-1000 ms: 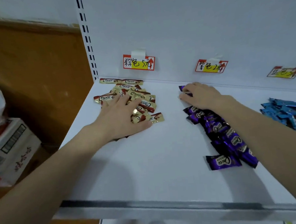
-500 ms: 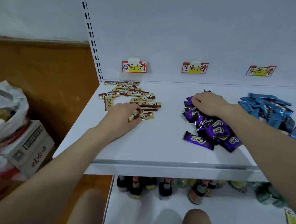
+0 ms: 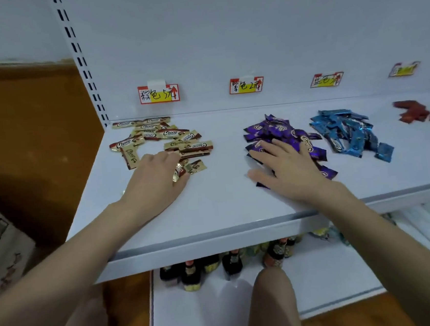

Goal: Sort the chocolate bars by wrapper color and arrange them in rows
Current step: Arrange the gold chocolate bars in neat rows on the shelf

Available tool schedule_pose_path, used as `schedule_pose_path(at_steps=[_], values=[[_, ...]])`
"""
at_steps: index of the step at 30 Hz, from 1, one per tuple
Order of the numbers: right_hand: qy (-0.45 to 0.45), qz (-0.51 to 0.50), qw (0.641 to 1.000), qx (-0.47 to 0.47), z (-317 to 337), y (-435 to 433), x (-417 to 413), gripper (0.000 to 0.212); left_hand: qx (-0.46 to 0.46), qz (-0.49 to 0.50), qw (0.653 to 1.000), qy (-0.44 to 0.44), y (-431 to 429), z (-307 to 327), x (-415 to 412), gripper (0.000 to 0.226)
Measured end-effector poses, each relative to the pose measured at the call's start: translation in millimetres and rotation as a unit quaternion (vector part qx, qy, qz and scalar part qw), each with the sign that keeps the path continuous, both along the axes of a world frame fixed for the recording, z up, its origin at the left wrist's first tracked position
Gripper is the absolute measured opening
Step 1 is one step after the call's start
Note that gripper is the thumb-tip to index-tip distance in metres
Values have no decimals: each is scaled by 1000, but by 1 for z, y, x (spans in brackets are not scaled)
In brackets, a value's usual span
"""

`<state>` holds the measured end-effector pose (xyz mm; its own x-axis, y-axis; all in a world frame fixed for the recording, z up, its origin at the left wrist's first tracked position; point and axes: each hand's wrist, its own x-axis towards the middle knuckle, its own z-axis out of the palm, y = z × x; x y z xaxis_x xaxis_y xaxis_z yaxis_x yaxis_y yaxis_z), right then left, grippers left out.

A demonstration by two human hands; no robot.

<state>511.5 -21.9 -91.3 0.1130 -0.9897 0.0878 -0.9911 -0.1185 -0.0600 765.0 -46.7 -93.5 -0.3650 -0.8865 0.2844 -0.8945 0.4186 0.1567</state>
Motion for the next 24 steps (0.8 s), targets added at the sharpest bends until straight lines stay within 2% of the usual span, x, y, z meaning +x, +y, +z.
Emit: schedule_pose_path(at_steps=[5,7,8,10,12,15,18,24], values=[[54,-30,998,19,9,-1,-2,37,10,-11,1000,-5,-4,-1,5,45],[59,-27,998,-15,14,-6,6,27,2,-18,1000,-3,-6,-2,7,44],[31,-11,998,-44,15,-10,14,24,-4,-23,1000,4,-7,-3,9,44],[-85,30,993,-79,20,-24,38,28,-11,-42,999,27,-8,-3,14,43],[-175,77,979,-71,25,-45,70,35,-10,-62,997,36,-9,-1,23,41],[-181,135,974,-29,30,-88,118,38,0,-64,997,40,-13,0,41,42],[-183,138,973,29,29,-132,150,37,2,-42,998,39,-23,-4,59,49],[-132,155,975,89,17,-190,178,43,56,-21,997,40,-48,-7,80,65]])
